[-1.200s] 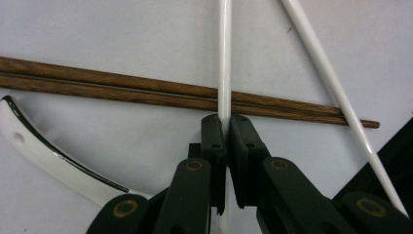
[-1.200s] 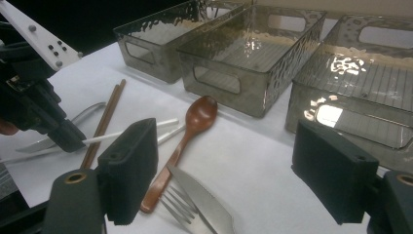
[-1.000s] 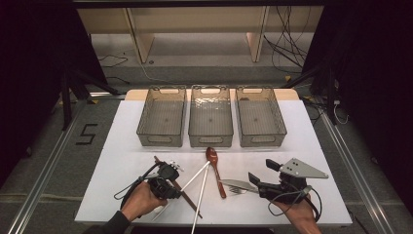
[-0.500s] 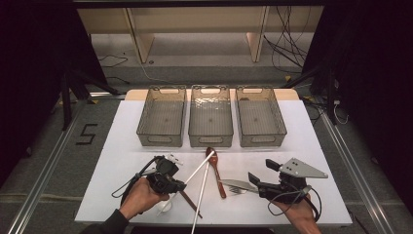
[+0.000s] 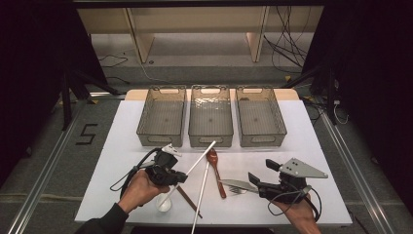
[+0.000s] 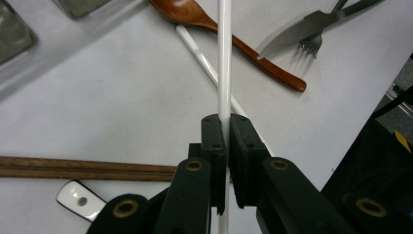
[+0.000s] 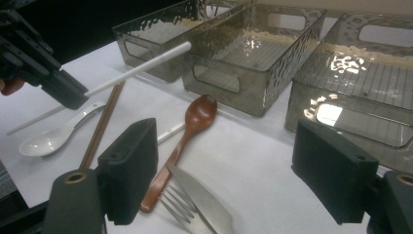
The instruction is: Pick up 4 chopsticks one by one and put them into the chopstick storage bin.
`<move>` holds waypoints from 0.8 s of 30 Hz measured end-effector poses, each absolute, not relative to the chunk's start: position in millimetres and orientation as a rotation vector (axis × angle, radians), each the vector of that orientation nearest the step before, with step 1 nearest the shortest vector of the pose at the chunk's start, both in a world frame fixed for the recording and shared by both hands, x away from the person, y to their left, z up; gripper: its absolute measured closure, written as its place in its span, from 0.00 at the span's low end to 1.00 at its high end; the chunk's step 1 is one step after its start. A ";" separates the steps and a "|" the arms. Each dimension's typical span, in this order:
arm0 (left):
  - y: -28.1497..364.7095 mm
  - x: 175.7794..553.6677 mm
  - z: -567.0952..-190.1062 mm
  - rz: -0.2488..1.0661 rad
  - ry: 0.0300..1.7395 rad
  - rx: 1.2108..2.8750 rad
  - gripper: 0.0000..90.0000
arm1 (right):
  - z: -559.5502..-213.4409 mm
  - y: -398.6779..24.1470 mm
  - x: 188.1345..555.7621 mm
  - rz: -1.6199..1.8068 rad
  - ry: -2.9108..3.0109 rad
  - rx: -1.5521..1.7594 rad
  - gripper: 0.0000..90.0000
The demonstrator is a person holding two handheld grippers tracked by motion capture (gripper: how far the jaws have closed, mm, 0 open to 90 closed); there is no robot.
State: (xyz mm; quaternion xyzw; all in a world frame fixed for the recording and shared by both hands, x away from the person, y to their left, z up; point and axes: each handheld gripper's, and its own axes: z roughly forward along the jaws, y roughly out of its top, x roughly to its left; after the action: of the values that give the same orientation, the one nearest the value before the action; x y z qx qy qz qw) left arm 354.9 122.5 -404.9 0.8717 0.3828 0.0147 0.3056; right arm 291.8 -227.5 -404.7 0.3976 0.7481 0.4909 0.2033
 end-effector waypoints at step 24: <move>155.2 420.0 -367.3 0.196 1.109 2.144 0.94 | -404.7 -228.5 291.7 1.372 2.087 1.114 0.29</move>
State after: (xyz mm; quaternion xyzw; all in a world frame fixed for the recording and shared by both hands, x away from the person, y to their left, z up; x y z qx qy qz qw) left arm 420.0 155.2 -367.3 0.8285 0.4286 0.0756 0.3524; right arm 291.7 -228.5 -404.7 0.3988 0.7475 0.4913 0.2019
